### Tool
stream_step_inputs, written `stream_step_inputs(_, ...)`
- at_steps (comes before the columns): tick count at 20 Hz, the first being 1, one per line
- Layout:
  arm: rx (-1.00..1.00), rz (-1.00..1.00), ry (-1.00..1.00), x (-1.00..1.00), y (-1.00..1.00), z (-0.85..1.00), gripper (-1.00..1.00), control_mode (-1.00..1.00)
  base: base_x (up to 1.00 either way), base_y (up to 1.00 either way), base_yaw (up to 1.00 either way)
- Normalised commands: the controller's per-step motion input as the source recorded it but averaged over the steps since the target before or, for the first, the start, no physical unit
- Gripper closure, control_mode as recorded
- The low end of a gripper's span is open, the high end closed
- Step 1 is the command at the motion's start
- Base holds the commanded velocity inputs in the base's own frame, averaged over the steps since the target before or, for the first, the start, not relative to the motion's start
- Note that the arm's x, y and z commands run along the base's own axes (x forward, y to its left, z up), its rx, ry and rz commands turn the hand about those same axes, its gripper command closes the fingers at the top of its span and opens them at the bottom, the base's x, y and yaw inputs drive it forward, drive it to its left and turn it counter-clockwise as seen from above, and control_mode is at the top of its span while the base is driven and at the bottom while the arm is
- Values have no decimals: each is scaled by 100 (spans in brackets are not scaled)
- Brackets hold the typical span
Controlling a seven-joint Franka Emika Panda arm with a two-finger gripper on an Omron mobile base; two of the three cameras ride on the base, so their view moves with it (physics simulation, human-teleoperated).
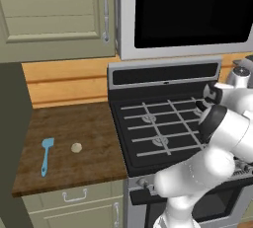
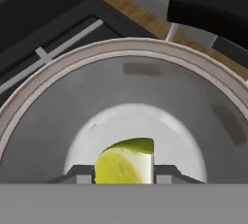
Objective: Put the lemon wedge and garlic in the pot. Retrieve the spatula and lightly stir the vegetables in the pot.
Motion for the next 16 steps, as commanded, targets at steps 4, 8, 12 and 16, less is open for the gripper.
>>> stream_step_inputs(4,2,1,2,33,-10,-24,100,-100,0,0,0)
stream_step_inputs(8,3,3,6,16,-15,-26,100,-100,0,0,0)
stream_step_inputs(12,4,5,7,0,-4,-8,-100,-100,0,0,0)
stream_step_inputs(16,3,4,2,1,0,0,-100,-100,0,0,0)
